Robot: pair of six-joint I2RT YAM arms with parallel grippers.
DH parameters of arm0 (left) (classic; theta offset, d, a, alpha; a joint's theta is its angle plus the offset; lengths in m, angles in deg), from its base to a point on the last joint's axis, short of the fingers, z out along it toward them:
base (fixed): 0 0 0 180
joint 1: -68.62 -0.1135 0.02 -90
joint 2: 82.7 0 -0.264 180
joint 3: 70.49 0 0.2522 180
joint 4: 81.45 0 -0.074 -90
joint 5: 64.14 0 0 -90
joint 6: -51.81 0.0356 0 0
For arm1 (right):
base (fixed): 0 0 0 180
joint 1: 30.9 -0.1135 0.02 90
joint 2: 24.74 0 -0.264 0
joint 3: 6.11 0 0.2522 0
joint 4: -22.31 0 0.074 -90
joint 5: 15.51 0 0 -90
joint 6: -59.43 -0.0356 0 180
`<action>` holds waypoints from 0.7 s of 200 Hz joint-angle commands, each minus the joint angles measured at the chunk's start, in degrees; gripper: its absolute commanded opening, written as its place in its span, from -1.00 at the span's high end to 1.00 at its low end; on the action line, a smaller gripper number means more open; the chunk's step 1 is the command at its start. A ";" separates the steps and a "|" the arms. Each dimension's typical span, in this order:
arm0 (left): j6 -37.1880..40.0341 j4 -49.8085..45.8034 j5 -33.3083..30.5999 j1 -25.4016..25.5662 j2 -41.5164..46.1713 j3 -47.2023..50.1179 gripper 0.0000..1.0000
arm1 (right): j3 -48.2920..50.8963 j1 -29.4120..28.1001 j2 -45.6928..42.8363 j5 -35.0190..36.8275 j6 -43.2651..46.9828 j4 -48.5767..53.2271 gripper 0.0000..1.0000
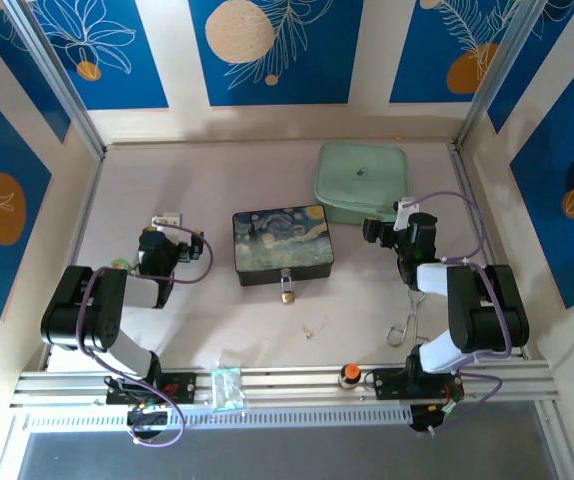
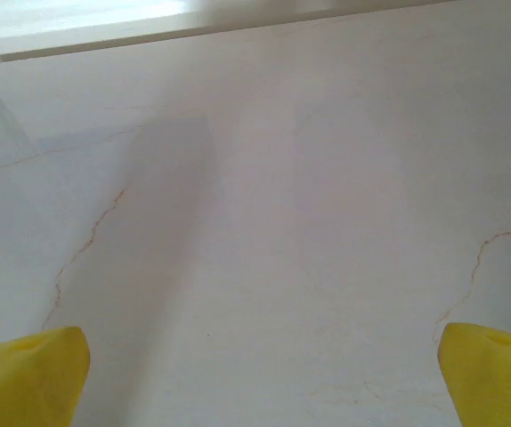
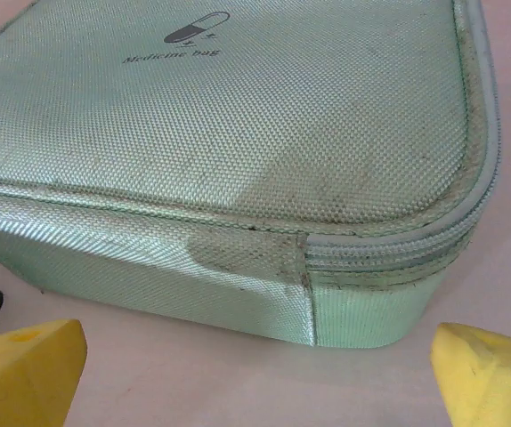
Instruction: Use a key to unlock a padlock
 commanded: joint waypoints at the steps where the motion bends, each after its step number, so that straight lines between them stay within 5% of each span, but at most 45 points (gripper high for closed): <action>1: 0.65 1.91 1.11 -0.75 0.11 -0.58 -0.99 | -0.57 0.25 -1.00 -1.09 1.02 -0.34 -0.99; 140: 0.85 1.82 1.50 -0.71 0.11 -0.57 -0.99 | -0.66 0.45 -0.94 -1.42 0.88 -0.17 -0.99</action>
